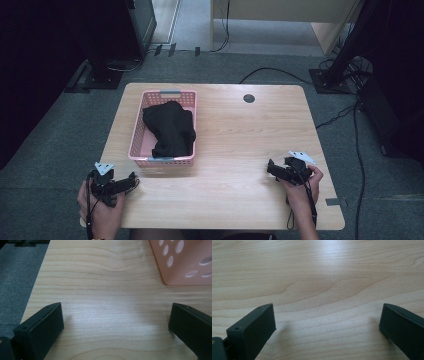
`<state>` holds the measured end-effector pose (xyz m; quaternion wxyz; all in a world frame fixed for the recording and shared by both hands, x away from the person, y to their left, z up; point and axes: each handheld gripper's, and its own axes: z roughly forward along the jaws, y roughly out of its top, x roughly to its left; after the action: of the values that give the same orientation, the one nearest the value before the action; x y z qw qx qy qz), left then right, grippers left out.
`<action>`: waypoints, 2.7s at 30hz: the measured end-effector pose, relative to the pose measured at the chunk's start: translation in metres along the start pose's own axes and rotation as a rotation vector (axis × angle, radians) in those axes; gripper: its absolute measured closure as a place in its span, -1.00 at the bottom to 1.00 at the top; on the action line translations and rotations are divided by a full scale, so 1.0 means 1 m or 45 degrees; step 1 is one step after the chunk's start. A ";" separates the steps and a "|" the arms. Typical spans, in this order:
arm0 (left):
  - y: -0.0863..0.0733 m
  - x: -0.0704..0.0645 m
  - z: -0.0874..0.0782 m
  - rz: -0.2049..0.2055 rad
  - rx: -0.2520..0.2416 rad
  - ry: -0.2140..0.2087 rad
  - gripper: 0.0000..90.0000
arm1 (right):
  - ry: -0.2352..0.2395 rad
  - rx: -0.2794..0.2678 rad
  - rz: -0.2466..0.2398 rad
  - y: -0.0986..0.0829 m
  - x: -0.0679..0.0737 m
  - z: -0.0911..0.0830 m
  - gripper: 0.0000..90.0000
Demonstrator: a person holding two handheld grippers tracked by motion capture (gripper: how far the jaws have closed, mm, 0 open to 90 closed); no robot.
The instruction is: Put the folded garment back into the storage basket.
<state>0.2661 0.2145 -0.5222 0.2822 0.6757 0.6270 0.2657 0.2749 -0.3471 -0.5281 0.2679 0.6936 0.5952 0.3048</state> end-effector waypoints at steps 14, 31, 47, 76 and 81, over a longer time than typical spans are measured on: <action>0.000 0.000 0.000 0.000 0.000 0.000 -1.00 | -0.021 0.000 0.010 -0.002 -0.011 -0.004 -1.00; 0.000 0.000 0.000 0.000 0.000 0.000 -1.00 | -0.047 -0.002 0.037 -0.005 -0.027 -0.010 -1.00; 0.000 0.000 0.000 0.000 0.000 0.000 -1.00 | -0.092 0.008 0.033 -0.008 -0.041 -0.014 -1.00; 0.000 0.000 0.000 0.001 0.000 0.000 -1.00 | -0.121 0.035 -0.025 -0.016 -0.057 -0.024 -1.00; 0.000 0.000 0.000 0.000 0.000 0.000 -1.00 | -0.103 0.035 -0.043 -0.017 -0.059 -0.026 -1.00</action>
<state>0.2662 0.2145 -0.5222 0.2821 0.6758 0.6270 0.2658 0.2382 -0.4025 -0.5297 0.2873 0.6989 0.5995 0.2637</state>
